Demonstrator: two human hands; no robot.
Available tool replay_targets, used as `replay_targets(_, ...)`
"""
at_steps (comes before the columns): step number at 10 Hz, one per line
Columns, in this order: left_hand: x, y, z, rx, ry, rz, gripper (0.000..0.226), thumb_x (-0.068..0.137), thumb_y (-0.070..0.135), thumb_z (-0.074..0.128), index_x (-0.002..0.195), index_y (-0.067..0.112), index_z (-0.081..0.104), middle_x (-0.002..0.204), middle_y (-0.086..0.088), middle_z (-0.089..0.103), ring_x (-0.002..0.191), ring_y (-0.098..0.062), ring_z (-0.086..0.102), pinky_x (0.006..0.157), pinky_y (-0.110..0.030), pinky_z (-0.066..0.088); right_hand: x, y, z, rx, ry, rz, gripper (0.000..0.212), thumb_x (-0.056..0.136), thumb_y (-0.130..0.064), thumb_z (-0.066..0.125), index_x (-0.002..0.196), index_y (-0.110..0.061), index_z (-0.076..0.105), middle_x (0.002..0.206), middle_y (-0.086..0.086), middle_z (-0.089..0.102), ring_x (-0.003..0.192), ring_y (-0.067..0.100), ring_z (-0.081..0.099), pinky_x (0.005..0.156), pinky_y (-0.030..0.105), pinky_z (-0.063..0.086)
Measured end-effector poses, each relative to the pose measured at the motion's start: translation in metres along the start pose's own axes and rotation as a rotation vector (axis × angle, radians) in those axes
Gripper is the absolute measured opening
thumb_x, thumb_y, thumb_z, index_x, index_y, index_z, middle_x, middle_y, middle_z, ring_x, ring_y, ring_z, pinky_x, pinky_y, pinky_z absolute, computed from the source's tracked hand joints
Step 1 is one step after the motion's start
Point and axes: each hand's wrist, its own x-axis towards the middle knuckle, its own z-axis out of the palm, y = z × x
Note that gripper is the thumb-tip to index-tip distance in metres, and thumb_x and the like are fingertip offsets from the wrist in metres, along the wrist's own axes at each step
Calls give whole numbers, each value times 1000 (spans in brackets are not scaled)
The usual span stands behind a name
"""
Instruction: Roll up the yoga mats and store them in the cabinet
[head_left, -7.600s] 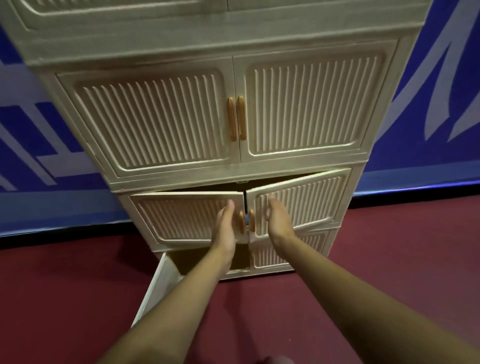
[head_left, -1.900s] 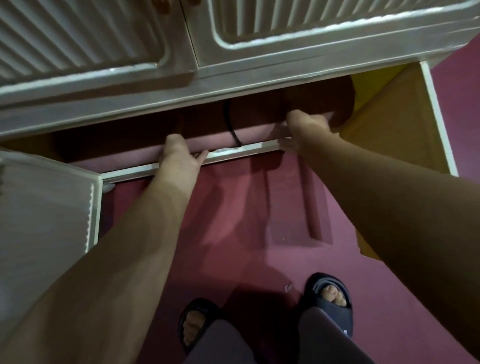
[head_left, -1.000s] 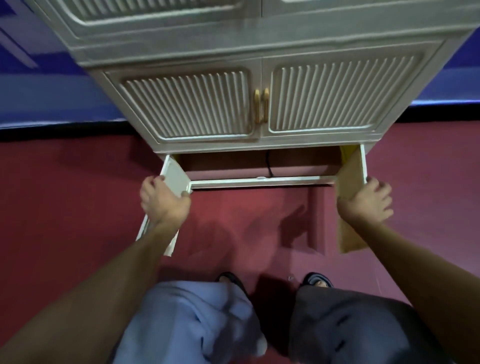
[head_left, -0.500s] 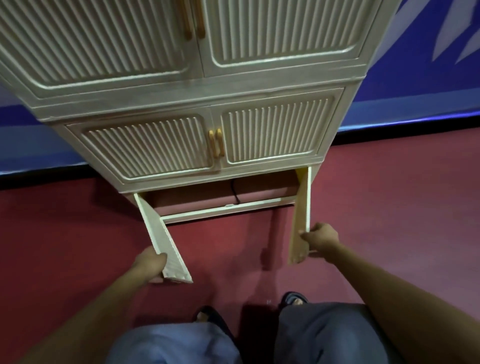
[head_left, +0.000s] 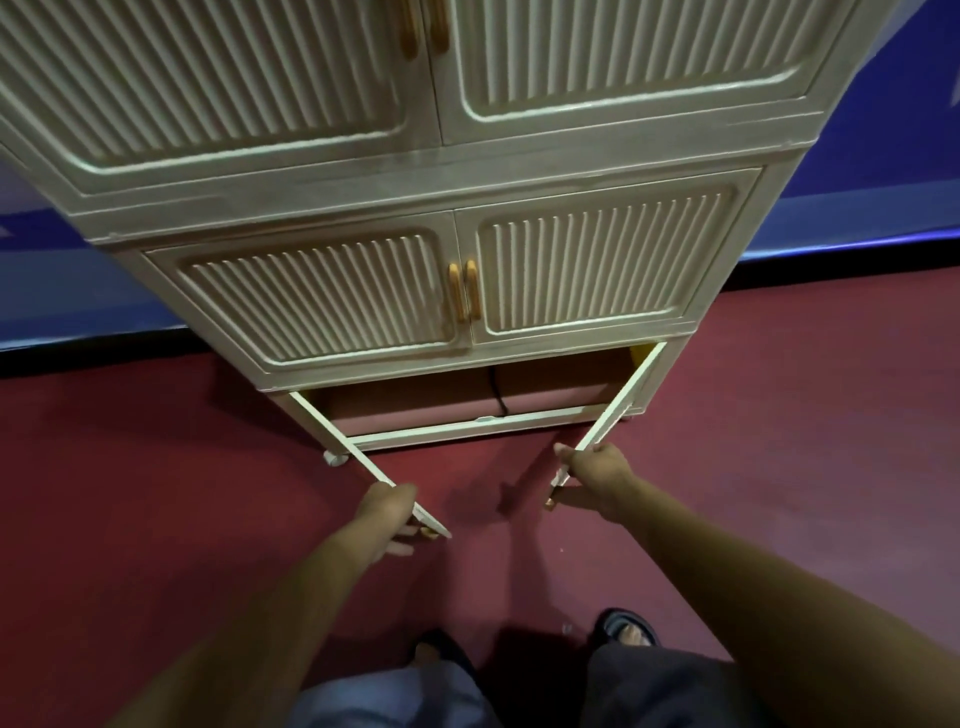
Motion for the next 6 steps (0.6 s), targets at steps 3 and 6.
replay_targets(3, 34, 60, 34, -677, 59, -24, 53, 97, 48, 52, 132, 9, 58, 121, -9, 67, 97, -25, 66, 73, -37, 47, 22, -43, 56, 351, -67, 34, 36, 96, -45, 59, 106, -10, 59, 82, 4, 55, 67, 19, 58, 63, 33, 53)
replay_targets(6, 64, 116, 22, -1138, -313, 20, 82, 101, 56, 43, 158, 0, 25, 164, -17, 28, 151, -33, 30, 122, -52, 29, 55, -98, 64, 710, -203, 15, 41, 97, -47, 41, 80, -11, 48, 121, 12, 58, 120, 35, 60, 96, 51, 45)
